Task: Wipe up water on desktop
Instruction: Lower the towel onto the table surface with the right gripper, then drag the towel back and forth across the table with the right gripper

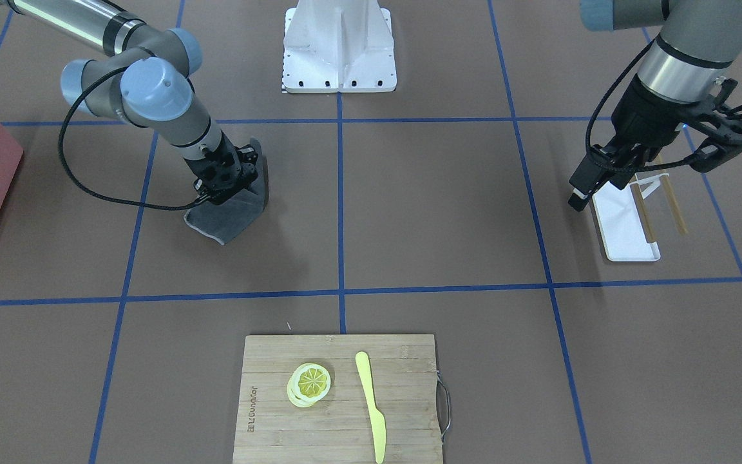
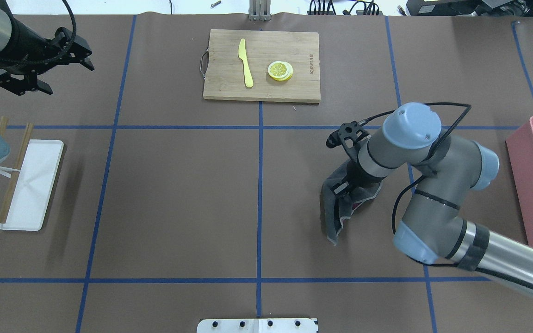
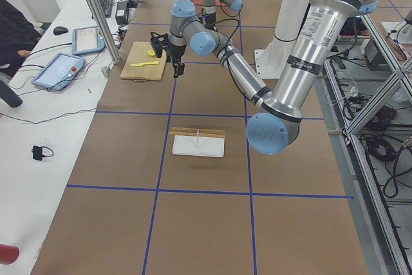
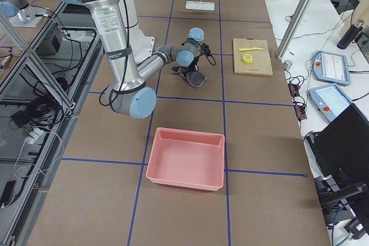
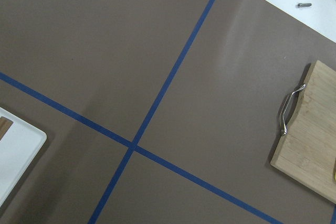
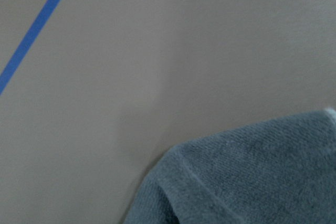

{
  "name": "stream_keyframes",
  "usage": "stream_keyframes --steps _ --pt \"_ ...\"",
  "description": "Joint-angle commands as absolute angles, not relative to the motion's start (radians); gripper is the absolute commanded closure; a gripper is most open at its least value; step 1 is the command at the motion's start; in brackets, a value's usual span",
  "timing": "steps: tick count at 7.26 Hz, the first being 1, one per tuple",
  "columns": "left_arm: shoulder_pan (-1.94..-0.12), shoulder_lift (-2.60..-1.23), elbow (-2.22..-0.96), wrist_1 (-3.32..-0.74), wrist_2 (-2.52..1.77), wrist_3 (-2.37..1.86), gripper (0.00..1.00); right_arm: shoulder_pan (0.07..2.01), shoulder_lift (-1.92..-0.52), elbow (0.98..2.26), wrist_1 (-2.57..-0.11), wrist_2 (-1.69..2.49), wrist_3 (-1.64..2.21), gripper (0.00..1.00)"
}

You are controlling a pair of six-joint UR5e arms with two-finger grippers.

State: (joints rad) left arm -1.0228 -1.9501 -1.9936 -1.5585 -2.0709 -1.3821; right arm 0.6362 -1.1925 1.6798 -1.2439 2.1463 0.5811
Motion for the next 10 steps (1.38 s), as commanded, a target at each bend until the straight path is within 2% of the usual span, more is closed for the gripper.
stream_keyframes --steps 1,6,10 --pt "-1.022 -1.951 -1.993 -1.559 -2.071 -1.382 0.02 0.767 -1.192 1.591 -1.223 2.233 0.467 1.0" --pt "-1.022 -1.948 -1.982 -1.562 -2.072 -1.382 0.02 0.91 -1.172 1.496 -1.232 2.287 0.388 1.0" --pt "-1.023 -1.947 -1.959 -1.566 -2.071 -1.381 0.02 0.787 -1.192 1.563 -1.226 2.263 0.408 1.0"
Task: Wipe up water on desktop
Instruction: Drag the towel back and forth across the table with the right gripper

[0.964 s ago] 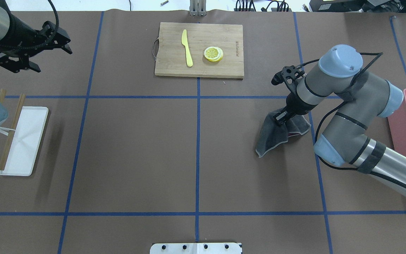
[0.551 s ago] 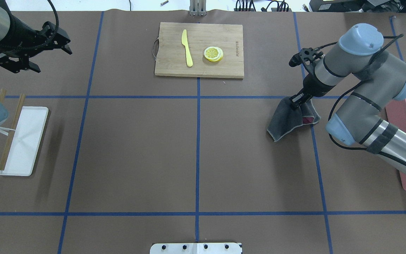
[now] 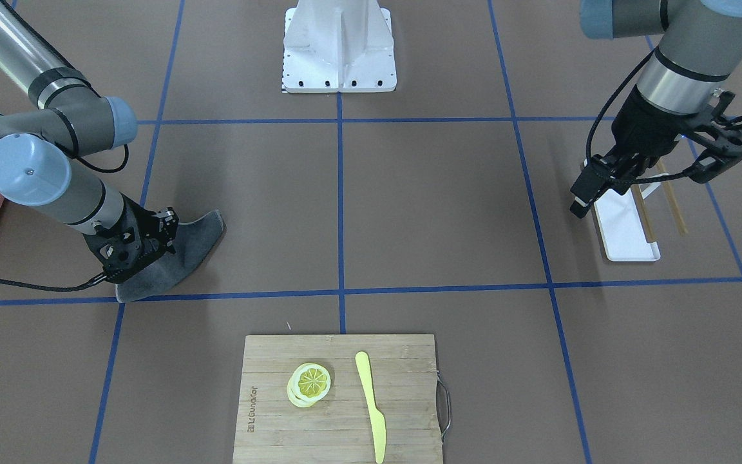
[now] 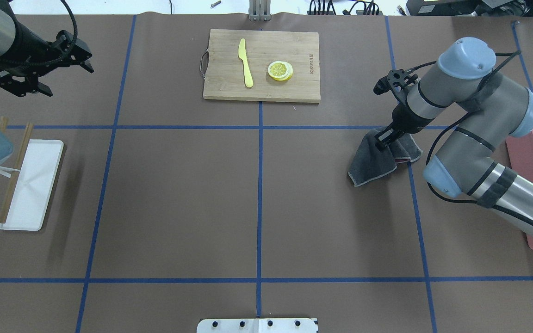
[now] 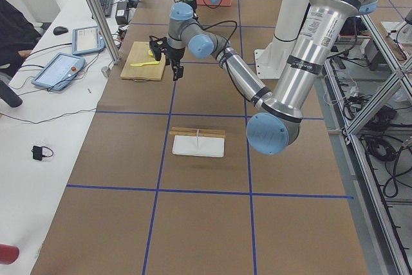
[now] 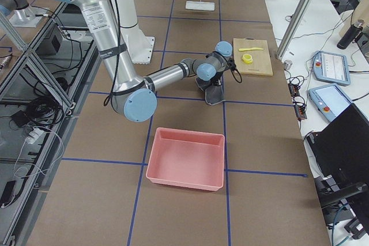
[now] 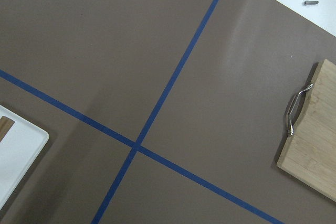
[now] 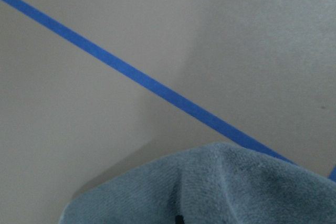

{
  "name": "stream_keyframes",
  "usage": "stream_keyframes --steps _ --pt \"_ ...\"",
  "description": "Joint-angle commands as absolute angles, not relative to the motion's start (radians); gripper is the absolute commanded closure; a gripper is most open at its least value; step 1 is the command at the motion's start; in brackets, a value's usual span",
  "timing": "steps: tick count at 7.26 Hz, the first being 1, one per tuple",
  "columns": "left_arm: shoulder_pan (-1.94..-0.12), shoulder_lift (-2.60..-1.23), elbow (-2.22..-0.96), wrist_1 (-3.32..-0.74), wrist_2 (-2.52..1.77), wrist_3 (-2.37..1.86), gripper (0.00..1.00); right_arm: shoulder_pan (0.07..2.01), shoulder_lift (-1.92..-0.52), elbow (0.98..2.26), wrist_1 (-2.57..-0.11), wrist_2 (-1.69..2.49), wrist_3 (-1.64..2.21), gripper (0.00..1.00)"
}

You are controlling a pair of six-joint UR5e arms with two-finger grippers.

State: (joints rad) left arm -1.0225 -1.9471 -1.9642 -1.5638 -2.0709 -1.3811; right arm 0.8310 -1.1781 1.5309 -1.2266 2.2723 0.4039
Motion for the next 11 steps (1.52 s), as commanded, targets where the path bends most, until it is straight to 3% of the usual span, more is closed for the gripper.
stream_keyframes --steps 1,7,11 --pt "-1.023 -1.947 -1.96 -1.566 -2.071 -1.382 0.02 0.744 -1.207 1.604 -1.226 2.26 0.455 1.0" --pt "-1.026 -1.947 -1.951 -1.566 -2.057 -1.381 0.02 0.401 -1.316 1.9 -1.221 2.091 0.836 1.0" --pt "-1.023 -1.948 -1.95 -1.566 -2.057 -1.381 0.02 0.544 -1.382 1.879 -1.23 2.141 0.729 1.0"
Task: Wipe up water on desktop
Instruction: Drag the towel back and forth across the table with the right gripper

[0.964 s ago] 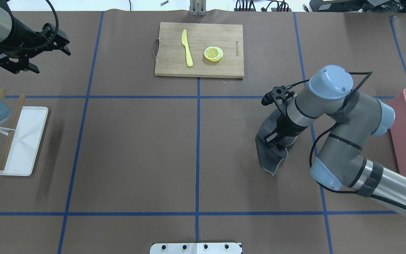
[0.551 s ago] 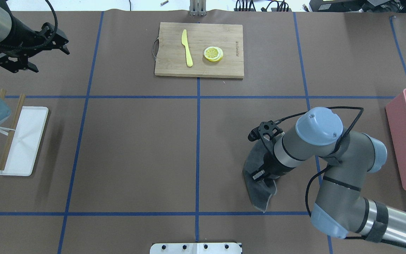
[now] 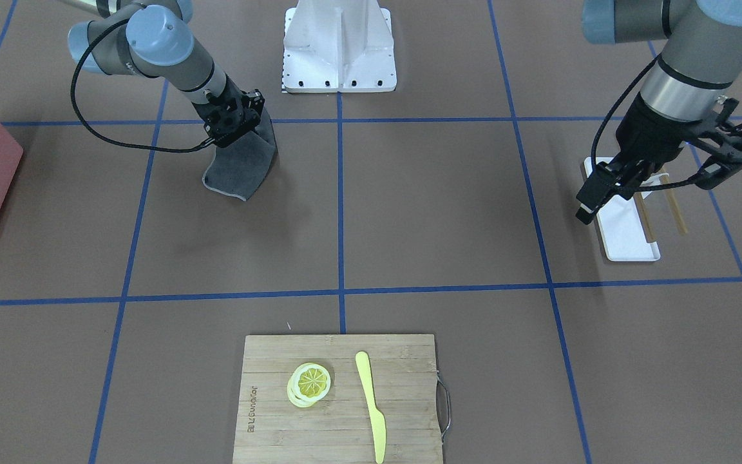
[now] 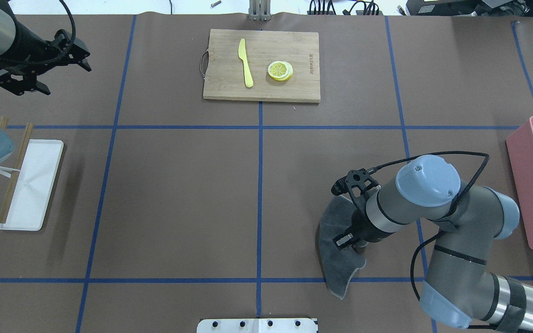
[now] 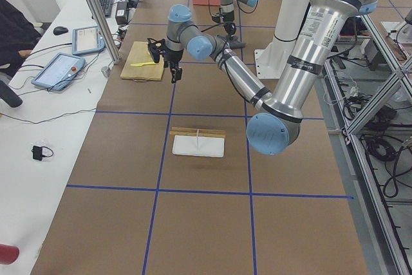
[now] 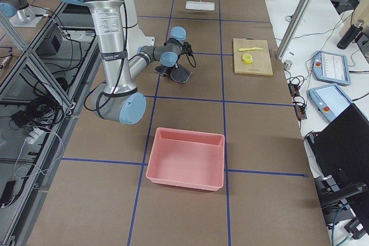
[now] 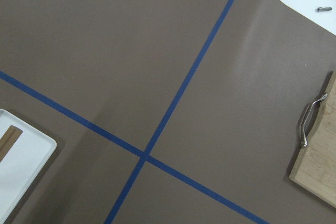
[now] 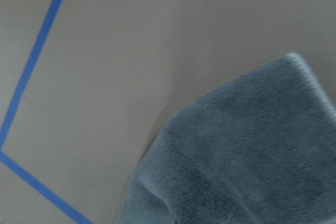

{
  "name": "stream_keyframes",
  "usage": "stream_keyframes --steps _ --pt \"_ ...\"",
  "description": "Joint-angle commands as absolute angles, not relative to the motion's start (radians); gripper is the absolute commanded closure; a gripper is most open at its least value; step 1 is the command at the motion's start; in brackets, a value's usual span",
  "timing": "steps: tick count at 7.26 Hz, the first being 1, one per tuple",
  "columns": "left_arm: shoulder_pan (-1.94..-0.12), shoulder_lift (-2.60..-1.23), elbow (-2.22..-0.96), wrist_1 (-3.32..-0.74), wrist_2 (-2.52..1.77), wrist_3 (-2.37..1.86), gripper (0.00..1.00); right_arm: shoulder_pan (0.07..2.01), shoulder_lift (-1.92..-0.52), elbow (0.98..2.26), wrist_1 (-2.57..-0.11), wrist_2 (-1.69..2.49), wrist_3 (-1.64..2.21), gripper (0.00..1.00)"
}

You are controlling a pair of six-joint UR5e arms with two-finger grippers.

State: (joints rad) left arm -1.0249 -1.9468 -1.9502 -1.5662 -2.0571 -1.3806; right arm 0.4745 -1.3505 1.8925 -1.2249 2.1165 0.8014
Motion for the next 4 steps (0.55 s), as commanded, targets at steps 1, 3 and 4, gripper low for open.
stream_keyframes --steps 1,3,4 --pt "-1.022 -1.95 -1.951 -1.566 -2.057 -1.381 0.02 0.587 -1.403 1.855 -1.229 2.143 0.663 1.0" --pt "-1.022 -1.948 -1.951 -1.566 -2.057 -1.381 0.02 0.694 -1.393 1.777 -1.23 2.192 0.612 1.0" --pt "-1.022 -1.95 -1.951 -1.566 -2.057 -1.382 0.02 0.772 -1.391 1.743 -1.232 2.241 0.545 1.0"
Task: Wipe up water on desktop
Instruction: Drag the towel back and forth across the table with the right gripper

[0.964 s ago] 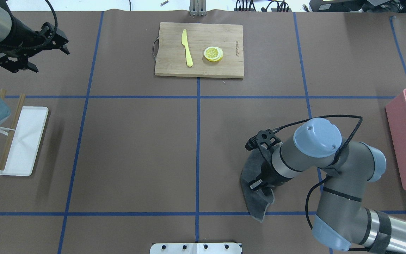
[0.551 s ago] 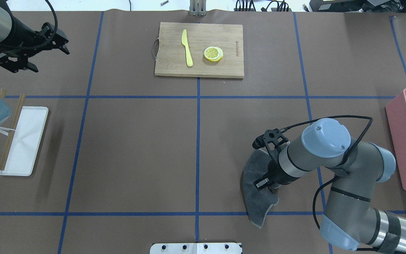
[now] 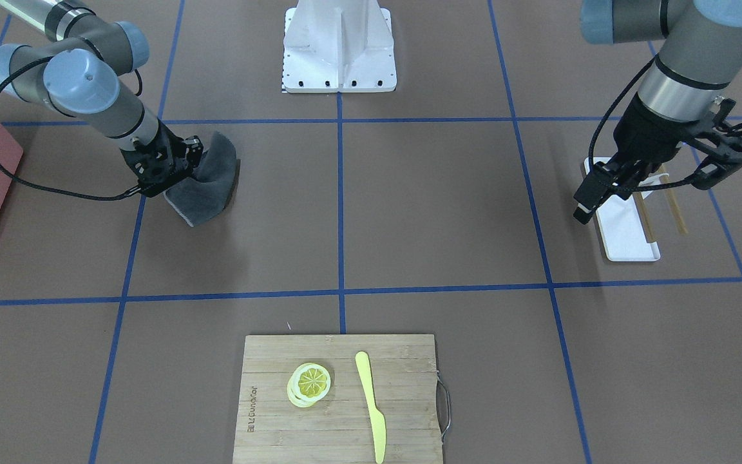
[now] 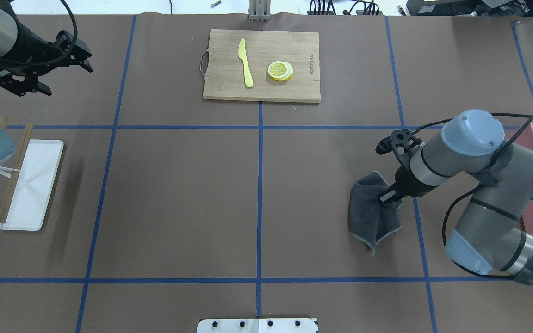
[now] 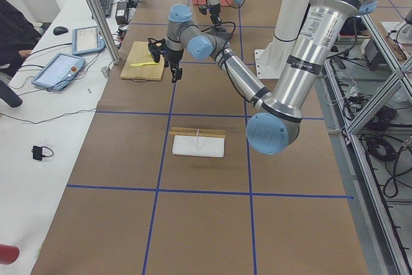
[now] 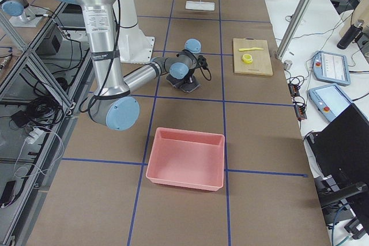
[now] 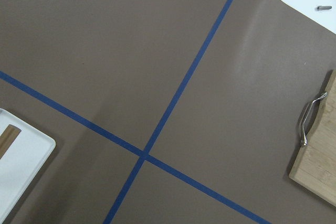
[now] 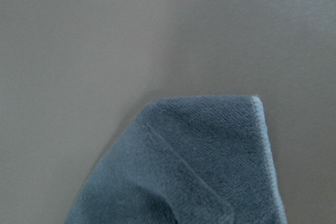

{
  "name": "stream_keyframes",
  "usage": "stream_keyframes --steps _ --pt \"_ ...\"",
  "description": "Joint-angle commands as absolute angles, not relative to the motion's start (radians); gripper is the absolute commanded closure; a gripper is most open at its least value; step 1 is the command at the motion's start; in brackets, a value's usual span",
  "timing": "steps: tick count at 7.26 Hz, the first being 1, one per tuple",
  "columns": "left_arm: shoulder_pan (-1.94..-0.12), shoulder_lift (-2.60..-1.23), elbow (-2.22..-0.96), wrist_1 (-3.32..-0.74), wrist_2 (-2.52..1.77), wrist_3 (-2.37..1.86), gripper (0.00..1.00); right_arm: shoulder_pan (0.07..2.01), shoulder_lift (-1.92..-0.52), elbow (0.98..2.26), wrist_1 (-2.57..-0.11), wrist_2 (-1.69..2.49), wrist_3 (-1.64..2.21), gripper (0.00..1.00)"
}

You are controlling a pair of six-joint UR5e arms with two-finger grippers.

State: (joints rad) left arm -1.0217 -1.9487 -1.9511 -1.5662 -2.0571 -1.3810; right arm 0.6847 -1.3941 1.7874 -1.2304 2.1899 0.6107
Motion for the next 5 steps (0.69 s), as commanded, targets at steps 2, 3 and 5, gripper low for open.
stream_keyframes --steps 2,3,5 --pt "-1.022 -1.948 -1.951 -1.566 -2.057 -1.382 0.02 0.902 -1.333 1.698 -1.256 2.331 0.5 1.0" --pt "-1.022 -1.948 -1.95 -1.566 -2.057 -1.382 0.02 0.928 -1.292 1.698 -1.279 2.33 0.5 1.0" --pt "-1.023 -1.948 -1.95 -1.566 -2.057 -1.381 0.02 1.01 -1.262 1.77 -1.282 2.342 0.509 1.0"
